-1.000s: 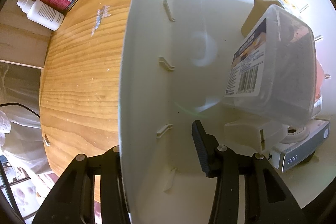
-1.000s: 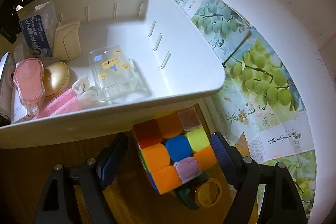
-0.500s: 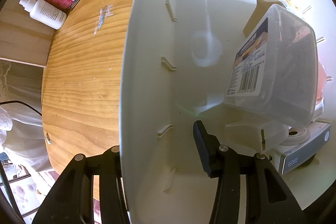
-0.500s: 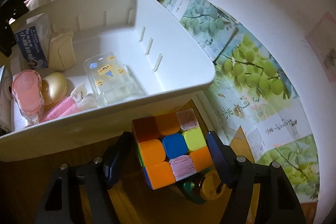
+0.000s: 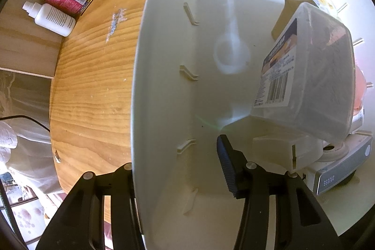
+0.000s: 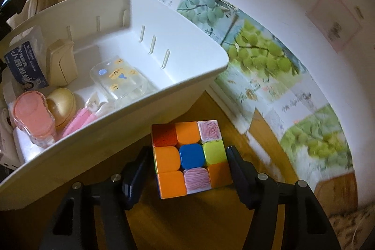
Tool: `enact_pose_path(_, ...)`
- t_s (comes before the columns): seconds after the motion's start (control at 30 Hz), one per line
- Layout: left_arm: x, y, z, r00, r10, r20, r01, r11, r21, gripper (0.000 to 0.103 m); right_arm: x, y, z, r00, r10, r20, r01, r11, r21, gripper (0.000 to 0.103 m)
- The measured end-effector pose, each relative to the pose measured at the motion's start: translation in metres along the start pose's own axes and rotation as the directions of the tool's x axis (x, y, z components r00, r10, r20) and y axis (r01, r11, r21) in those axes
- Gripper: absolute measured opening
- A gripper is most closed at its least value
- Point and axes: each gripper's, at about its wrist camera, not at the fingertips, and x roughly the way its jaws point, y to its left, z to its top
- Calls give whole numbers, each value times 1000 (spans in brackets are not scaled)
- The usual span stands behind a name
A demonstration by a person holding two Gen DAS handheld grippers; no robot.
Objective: Organize rigid objects
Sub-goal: 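Lift the Rubik's cube and carry it over the tray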
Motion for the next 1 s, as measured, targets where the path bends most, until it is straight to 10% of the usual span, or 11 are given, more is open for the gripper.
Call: enact_pose_path(1.0, -19, -3, -40, 986, -165, 12, 160, 969, 187, 51, -145, 43, -12, 972, -237, 11, 212, 887, 410, 60)
